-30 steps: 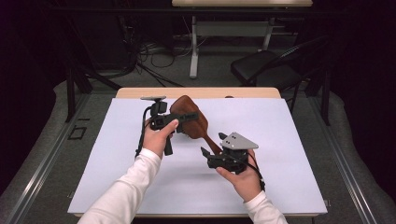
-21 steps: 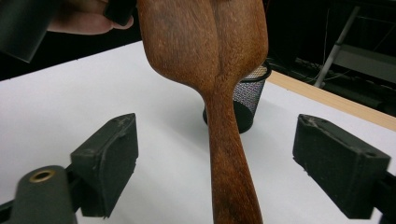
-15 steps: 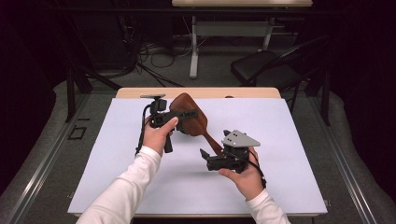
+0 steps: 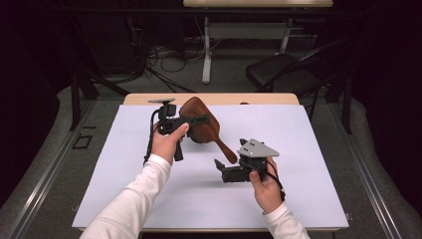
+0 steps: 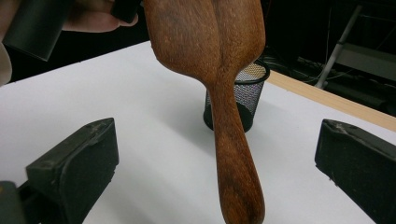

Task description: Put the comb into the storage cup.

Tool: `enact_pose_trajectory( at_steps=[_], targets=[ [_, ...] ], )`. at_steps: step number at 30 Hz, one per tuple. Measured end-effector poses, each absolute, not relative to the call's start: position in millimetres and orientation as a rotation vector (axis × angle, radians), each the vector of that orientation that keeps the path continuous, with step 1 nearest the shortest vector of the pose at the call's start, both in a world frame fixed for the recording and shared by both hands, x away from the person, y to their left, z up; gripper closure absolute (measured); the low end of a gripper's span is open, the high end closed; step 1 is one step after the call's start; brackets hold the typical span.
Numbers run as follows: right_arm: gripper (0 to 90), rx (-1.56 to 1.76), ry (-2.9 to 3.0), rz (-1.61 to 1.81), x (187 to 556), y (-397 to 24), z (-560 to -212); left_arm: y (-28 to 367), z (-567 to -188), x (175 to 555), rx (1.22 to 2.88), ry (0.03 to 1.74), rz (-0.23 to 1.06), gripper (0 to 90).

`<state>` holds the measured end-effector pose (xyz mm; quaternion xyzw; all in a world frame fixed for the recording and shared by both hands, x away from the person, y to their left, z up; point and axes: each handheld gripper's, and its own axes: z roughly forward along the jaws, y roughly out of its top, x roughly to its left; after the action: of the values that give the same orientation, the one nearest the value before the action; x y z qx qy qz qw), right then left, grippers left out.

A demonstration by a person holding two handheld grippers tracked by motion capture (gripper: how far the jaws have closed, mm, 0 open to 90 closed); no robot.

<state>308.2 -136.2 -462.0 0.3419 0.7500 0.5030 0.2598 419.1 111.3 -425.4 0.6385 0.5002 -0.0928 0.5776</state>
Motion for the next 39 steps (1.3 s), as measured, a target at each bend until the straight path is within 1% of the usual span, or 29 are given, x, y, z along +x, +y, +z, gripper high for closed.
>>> enact_pose_trajectory(
  at_steps=[22, 39],
  targets=[
    [0.0, 1.009, 1.996, 1.370, 311.7, -145.8, -460.6, 111.1, -411.7, 418.1, 1.485, 1.141, -0.103, 49.0],
    [0.0, 1.025, 1.998, 1.373, 312.1, -150.9, -458.9, 119.1, -390.1, 430.4, 1.465, 1.186, -0.035, 48.9]
  ],
)
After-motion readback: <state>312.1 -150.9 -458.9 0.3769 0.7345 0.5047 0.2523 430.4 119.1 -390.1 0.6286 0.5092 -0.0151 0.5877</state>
